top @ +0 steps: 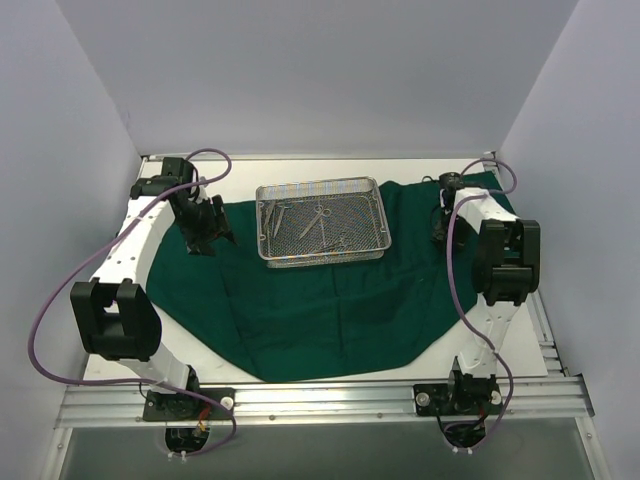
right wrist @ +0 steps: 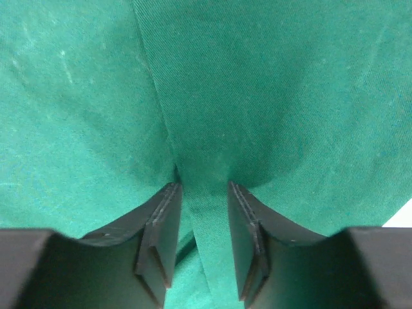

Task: Open and lay out the surgical kit
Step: Smooth out the surgical kit at the center of the board.

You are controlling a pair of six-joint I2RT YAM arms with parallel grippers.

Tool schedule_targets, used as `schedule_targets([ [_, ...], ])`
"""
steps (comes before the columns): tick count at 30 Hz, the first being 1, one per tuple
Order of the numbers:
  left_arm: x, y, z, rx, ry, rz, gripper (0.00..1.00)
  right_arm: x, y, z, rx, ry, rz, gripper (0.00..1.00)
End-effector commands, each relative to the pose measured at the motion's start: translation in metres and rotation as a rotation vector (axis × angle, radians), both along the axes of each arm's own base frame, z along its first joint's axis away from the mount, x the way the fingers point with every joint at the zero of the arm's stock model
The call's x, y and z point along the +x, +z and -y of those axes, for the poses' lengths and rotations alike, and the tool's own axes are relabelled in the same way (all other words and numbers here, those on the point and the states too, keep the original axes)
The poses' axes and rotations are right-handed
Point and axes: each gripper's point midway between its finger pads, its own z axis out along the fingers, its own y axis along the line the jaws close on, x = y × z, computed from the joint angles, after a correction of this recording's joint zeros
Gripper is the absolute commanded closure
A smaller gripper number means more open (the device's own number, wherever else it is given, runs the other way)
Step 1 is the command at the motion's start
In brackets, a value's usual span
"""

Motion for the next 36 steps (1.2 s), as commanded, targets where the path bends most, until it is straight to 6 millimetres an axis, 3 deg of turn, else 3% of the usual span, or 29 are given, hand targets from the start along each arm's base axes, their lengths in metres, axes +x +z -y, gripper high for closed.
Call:
schedule_targets([
  [1,0.015,0.014,0.002,-0.022,-0.019,0.07,0.29,-0.009,-0.003,0.003,-0.018,-0.007,-0.028,0.66],
  [3,0.015,0.015,0.003,-0.022,-0.022,0.074,0.29,-0.01,-0.004,0.004,-0.017,-0.008,-0.031,0.72],
  [10,0.014,0.017,0.002,-0.019,-0.027,0.077,0.29,-0.01,-0.003,0.009,-0.031,-0.016,-0.029,0.78],
  [14,0.012,0.02,0.002,-0.019,-0.035,0.089,0.29,-0.011,0.004,0.015,-0.039,-0.036,-0.015,1.0],
  [19,0.013,0.028,-0.006,0.016,-0.024,0.111,0.29,-0.024,0.017,0.034,-0.021,-0.107,0.002,1.0],
  [22,0.013,0.035,-0.011,0.044,-0.027,0.161,0.29,-0.045,0.03,0.056,-0.009,-0.194,0.023,1.0],
  [26,0.009,0.036,-0.013,0.051,-0.042,0.202,0.29,-0.091,0.058,0.081,0.006,-0.348,0.08,1.0],
  [29,0.001,0.026,-0.01,0.018,-0.024,0.179,0.29,-0.136,0.086,0.092,-0.007,-0.467,0.141,1.0],
  [30,-0.001,0.025,-0.009,0.004,-0.017,0.184,0.29,-0.148,0.107,0.094,-0.027,-0.491,0.212,1.0],
  [31,-0.009,0.013,-0.007,-0.014,-0.014,0.158,0.29,-0.163,0.107,0.093,-0.035,-0.515,0.214,1.0],
  [32,-0.013,0.016,-0.007,-0.02,-0.007,0.176,0.29,-0.177,0.114,0.1,-0.061,-0.561,0.234,1.0],
  [33,-0.018,0.012,-0.008,-0.011,-0.006,0.165,0.28,-0.196,0.126,0.098,-0.077,-0.588,0.268,1.0],
  [34,-0.023,0.004,-0.011,0.002,-0.008,0.145,0.28,-0.208,0.126,0.095,-0.078,-0.63,0.269,1.0],
  [35,-0.027,0.0,-0.014,0.014,-0.011,0.133,0.28,-0.215,0.136,0.093,-0.096,-0.64,0.298,1.0],
  [36,-0.029,-0.004,-0.017,0.029,-0.009,0.123,0.27,-0.226,0.149,0.085,-0.091,-0.651,0.343,0.95],
])
